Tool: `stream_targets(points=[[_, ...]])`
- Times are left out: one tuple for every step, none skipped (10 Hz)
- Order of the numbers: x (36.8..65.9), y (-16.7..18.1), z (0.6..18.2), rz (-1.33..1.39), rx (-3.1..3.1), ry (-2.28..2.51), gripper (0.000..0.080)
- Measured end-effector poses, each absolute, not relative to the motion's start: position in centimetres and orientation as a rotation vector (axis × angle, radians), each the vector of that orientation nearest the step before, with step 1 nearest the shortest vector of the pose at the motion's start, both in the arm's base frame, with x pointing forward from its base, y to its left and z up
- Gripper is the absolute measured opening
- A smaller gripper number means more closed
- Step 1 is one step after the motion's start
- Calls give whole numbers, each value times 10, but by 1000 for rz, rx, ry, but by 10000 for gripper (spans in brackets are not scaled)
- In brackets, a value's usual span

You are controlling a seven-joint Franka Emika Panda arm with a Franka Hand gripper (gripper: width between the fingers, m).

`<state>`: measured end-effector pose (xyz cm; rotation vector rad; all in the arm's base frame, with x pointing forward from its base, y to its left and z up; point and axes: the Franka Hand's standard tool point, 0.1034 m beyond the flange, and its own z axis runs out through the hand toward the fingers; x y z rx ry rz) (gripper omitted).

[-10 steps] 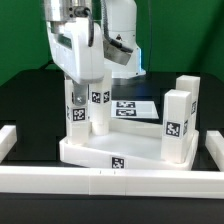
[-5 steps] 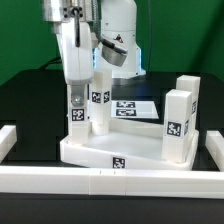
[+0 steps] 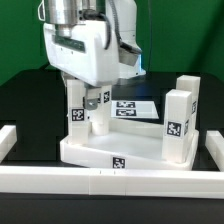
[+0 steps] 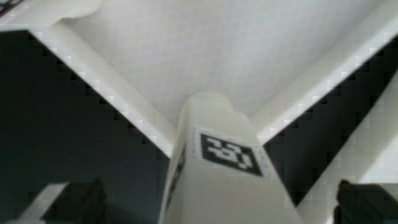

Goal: Assemble desk

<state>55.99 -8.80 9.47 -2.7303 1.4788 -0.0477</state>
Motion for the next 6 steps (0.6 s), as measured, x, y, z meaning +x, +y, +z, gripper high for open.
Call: stream_targets(points=[[560,-86,95,-49,-2787,1373,648],[560,-86,95,-52,-2862,1221,648],[560,-85,95,-52,-2920,1098,649],[560,-85,95,-53,-2958,998,649],[560,-85,95,-54,-3011,844,649],[560,-86,95,-54,-3037,759,649]])
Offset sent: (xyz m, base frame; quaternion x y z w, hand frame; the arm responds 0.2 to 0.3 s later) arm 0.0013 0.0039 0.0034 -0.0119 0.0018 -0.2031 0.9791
